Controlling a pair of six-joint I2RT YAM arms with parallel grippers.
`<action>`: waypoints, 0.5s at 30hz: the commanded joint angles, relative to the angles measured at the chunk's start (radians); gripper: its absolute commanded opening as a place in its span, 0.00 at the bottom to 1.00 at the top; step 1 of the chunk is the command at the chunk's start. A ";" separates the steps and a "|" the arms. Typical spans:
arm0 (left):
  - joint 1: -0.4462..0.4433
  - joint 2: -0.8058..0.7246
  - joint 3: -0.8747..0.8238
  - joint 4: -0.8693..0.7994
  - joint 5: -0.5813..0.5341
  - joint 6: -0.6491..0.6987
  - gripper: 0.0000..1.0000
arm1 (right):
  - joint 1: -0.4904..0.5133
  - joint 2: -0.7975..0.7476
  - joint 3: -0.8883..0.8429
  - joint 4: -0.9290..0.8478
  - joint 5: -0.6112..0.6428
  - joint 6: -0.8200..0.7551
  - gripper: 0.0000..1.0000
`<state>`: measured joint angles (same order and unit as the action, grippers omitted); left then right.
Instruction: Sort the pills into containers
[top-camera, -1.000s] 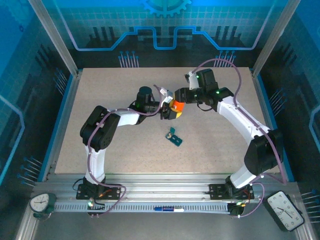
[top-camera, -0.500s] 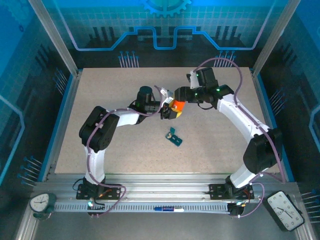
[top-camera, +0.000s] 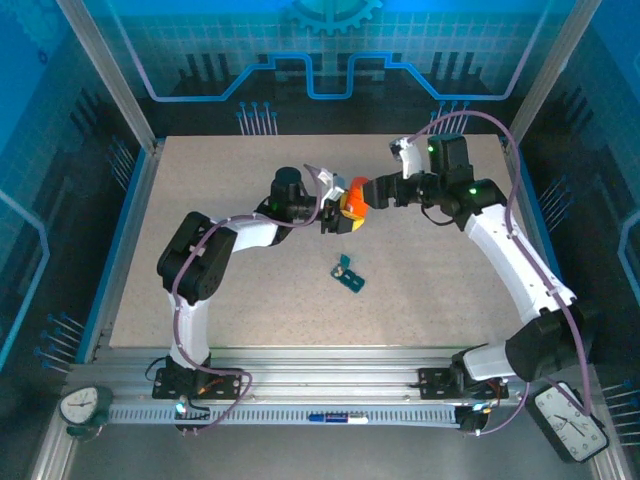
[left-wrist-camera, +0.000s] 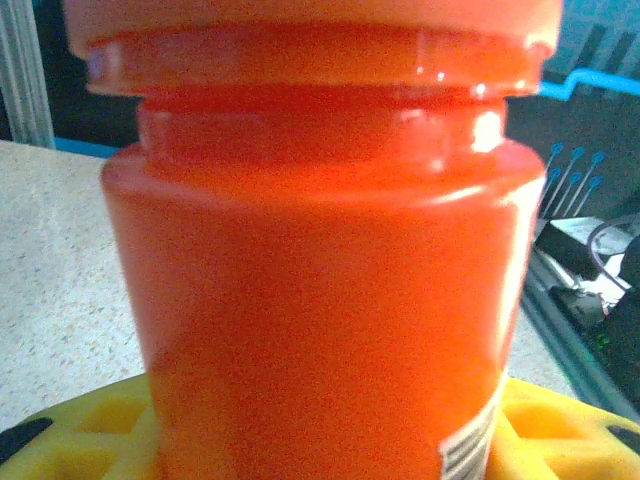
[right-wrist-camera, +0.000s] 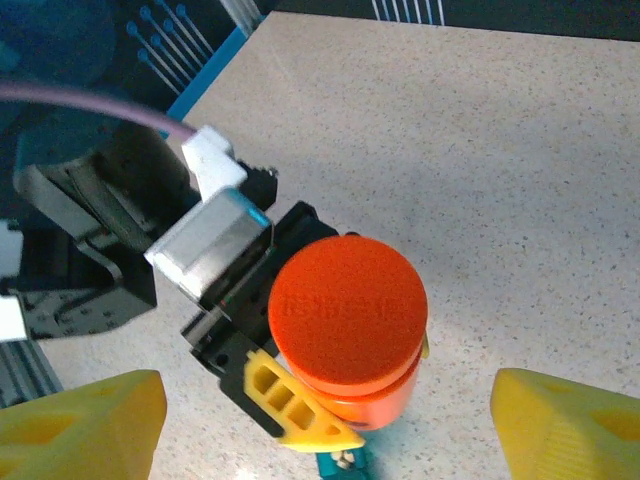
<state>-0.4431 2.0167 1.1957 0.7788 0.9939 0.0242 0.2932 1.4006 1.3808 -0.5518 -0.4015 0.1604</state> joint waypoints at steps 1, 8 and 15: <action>0.008 0.021 0.046 0.094 0.090 -0.088 0.00 | -0.008 0.062 0.065 -0.030 -0.031 -0.126 0.85; 0.007 0.033 0.052 0.127 0.113 -0.140 0.00 | 0.006 0.131 0.120 -0.039 -0.062 -0.129 0.82; 0.007 0.039 0.053 0.131 0.118 -0.143 0.00 | 0.012 0.160 0.136 -0.033 -0.083 -0.112 0.72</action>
<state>-0.4423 2.0460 1.2179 0.8639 1.0721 -0.1066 0.2943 1.5471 1.4803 -0.5758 -0.4503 0.0589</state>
